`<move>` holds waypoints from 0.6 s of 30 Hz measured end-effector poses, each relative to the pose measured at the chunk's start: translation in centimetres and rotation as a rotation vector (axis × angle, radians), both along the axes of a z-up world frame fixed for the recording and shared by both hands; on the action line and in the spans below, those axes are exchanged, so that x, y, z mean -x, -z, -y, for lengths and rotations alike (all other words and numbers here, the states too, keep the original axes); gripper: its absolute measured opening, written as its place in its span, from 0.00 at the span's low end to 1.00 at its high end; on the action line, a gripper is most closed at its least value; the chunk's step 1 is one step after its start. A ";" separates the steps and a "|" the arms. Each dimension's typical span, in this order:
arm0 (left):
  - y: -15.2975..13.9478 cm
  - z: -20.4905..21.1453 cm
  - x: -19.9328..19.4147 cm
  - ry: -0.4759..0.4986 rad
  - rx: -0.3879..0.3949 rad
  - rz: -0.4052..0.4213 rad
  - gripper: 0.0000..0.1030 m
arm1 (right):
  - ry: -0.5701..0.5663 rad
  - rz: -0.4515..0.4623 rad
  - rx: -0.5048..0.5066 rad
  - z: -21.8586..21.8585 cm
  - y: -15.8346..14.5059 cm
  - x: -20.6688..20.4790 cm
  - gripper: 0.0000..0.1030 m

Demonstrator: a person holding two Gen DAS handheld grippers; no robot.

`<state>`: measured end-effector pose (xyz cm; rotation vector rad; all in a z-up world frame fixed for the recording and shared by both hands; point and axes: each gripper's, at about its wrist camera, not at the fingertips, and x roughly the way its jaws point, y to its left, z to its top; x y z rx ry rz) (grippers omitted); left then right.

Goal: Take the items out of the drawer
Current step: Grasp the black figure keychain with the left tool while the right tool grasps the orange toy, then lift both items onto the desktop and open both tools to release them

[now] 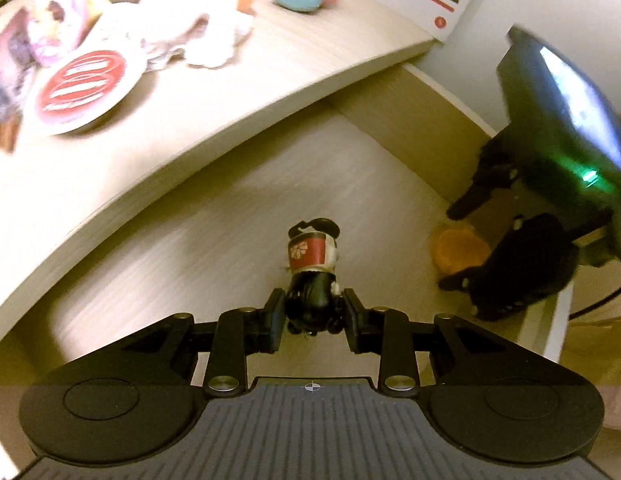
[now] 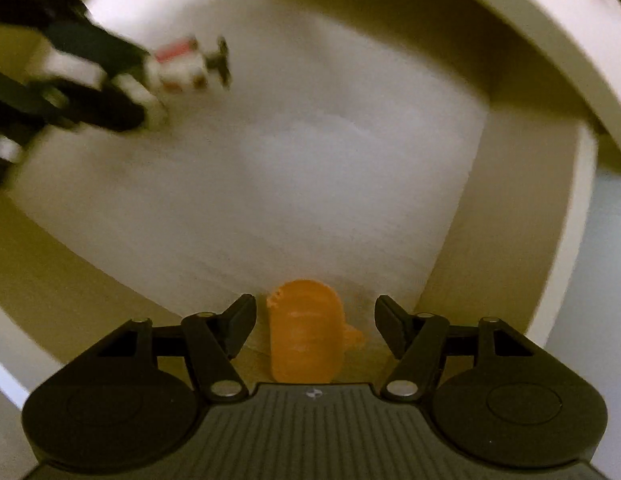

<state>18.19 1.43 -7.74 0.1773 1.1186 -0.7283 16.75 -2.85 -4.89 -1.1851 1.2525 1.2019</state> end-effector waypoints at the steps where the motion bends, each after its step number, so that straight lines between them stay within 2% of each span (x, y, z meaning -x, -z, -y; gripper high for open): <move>1: -0.2 0.0 0.5 -0.007 0.003 0.002 0.33 | -0.017 0.015 0.013 -0.1 0.2 0.2 0.56; 3: -0.4 -0.1 1.0 -0.021 0.006 0.002 0.33 | -0.022 0.005 0.009 -0.3 -0.2 0.3 0.41; 9: 0.0 -1.0 2.2 -0.062 0.008 -0.033 0.33 | 0.002 -0.004 -0.062 -0.3 -2.4 0.8 0.41; 13: 0.4 -1.3 3.7 -0.056 -0.007 -0.058 0.32 | 0.081 -0.085 -0.159 0.3 -5.3 1.1 0.41; 16: -0.8 -2.0 3.9 -0.068 0.005 -0.045 0.32 | 0.116 -0.135 -0.240 0.3 -7.0 1.8 0.41; 18: -3.2 -2.8 3.5 -0.092 0.031 0.007 0.32 | 0.139 -0.171 -0.308 0.6 -8.7 1.3 0.41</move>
